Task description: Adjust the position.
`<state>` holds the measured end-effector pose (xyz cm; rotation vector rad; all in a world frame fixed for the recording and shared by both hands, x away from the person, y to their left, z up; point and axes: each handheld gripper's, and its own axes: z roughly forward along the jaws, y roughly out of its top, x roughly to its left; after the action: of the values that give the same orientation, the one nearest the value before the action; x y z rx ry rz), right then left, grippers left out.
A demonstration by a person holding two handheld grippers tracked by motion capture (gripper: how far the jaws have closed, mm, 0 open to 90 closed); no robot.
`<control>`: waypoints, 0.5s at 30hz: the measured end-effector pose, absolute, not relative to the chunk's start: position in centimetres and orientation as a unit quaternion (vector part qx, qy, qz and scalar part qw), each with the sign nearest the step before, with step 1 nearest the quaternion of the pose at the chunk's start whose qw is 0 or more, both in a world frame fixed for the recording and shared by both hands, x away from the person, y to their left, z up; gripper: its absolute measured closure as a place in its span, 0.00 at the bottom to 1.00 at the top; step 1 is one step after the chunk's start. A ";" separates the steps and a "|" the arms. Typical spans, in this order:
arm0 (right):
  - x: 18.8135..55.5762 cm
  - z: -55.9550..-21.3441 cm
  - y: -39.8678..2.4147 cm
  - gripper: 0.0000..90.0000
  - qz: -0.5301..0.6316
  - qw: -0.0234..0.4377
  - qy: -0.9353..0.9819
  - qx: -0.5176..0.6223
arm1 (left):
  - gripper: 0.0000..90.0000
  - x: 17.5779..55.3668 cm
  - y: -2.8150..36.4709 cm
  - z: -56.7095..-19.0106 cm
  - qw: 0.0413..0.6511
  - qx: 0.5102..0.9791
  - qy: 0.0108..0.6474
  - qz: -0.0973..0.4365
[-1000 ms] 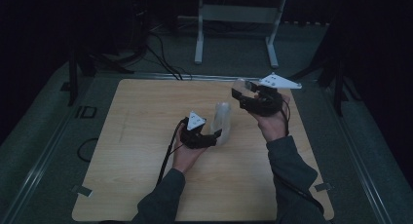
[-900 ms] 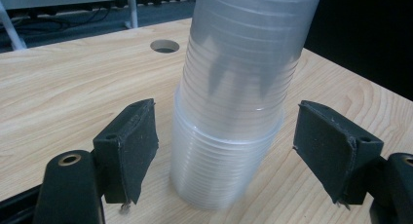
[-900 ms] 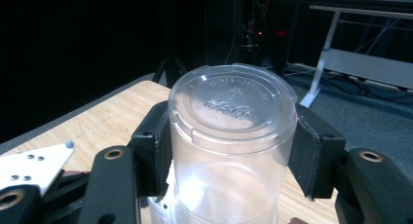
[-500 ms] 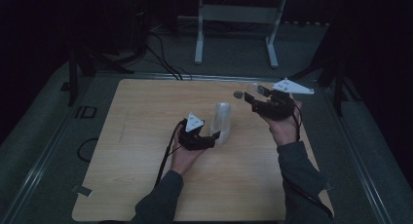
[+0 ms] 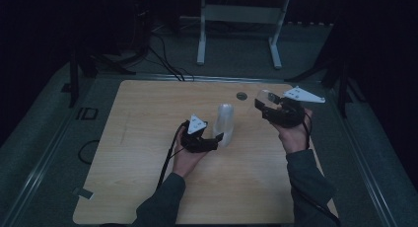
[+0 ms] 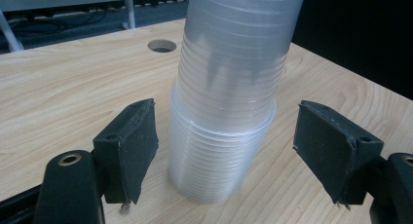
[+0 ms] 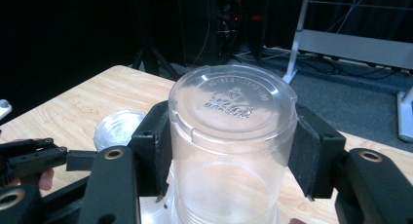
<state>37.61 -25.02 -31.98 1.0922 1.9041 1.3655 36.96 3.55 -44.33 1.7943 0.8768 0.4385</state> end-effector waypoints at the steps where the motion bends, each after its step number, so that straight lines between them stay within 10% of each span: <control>1: 37.6 -32.1 -25.1 0.45 0.507 0.276 0.709 0.406 | 0.26 36.9 3.5 -44.3 0.521 0.749 0.366 0.184; 15: 36.8 -34.3 -25.5 0.46 0.504 0.267 0.708 0.416 | 0.26 36.5 3.4 -44.0 0.525 0.750 0.357 0.187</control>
<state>36.83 -25.55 -34.32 1.1229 1.9120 1.3610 36.45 3.36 -44.00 1.7934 0.8551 0.4473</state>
